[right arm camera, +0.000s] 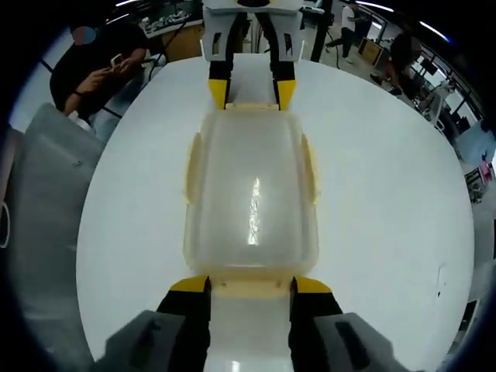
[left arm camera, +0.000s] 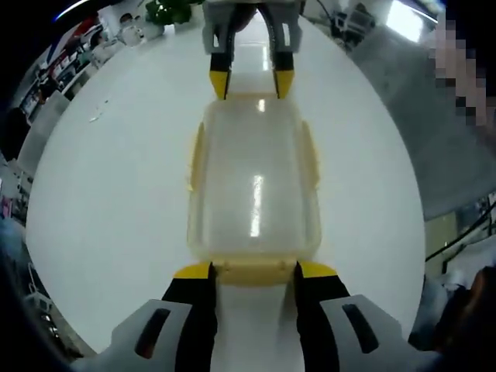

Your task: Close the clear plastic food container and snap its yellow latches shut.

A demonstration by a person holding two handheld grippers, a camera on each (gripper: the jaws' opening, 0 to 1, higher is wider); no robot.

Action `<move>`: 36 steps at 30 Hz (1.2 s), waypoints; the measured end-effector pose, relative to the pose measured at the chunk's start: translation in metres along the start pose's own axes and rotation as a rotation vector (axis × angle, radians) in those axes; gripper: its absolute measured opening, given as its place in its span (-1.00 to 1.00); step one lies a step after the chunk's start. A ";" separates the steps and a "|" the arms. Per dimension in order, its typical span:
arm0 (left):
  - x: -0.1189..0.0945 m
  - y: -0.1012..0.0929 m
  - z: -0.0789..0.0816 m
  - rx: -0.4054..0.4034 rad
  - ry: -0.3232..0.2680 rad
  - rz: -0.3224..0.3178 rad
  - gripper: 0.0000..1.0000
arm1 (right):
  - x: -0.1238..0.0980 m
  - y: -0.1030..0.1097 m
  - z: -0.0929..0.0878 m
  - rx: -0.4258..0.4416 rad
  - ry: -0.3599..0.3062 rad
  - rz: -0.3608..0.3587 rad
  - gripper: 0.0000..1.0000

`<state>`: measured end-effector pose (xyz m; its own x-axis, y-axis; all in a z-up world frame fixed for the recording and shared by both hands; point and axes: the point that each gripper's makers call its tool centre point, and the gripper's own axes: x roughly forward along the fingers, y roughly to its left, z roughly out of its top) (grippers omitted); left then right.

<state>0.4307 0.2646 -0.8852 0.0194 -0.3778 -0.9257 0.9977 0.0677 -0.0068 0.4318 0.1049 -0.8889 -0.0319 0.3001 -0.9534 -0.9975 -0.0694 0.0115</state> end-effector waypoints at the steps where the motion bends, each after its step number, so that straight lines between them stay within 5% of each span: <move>1: -0.001 -0.002 0.001 -0.012 -0.002 -0.012 -0.26 | 0.000 0.001 0.000 0.000 0.001 0.006 -0.26; 36: -0.065 -0.013 0.054 0.063 0.010 0.060 -0.26 | -0.082 0.015 0.000 -0.019 -0.035 -0.046 -0.26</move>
<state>0.4199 0.2387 -0.8047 0.0786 -0.3657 -0.9274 0.9969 0.0317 0.0720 0.4200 0.0791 -0.8104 0.0109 0.3369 -0.9415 -0.9966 -0.0732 -0.0378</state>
